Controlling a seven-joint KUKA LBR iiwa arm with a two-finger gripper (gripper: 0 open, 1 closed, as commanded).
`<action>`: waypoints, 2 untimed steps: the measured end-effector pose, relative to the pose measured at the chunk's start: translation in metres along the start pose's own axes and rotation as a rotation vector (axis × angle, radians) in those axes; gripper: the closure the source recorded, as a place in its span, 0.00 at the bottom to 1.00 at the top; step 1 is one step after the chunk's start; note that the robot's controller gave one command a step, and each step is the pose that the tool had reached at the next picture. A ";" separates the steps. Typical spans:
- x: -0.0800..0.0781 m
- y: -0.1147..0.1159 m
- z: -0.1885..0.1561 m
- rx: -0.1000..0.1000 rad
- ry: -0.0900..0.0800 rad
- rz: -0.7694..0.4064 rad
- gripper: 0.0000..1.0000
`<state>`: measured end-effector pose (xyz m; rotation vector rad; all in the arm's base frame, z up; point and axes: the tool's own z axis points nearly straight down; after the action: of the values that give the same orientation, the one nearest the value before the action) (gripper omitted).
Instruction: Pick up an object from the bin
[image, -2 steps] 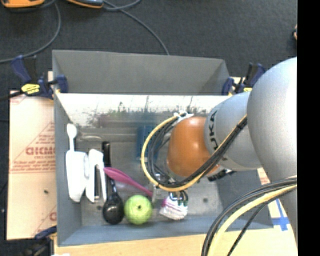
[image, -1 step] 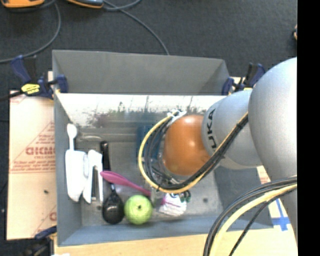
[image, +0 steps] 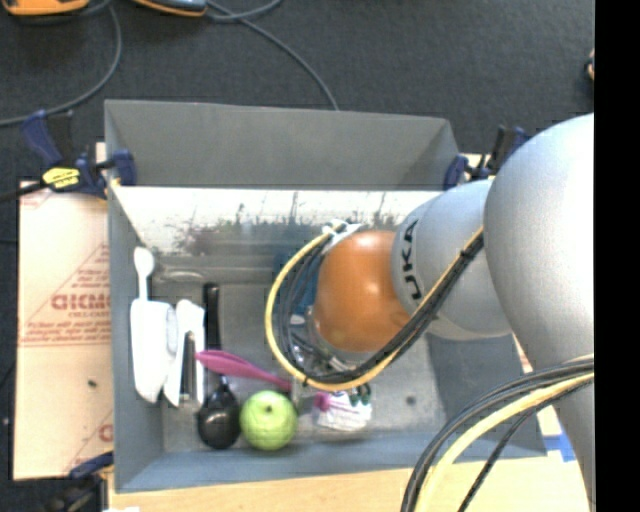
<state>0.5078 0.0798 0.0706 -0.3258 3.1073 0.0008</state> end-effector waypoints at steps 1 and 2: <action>0.000 0.001 0.000 0.002 0.000 -0.015 1.00; -0.001 0.000 0.000 0.001 -0.001 -0.020 1.00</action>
Offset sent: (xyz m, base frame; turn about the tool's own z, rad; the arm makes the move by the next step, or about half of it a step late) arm 0.0354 -0.0755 0.0017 0.0763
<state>0.5093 0.0800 0.0709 -0.3562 3.1024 -0.0008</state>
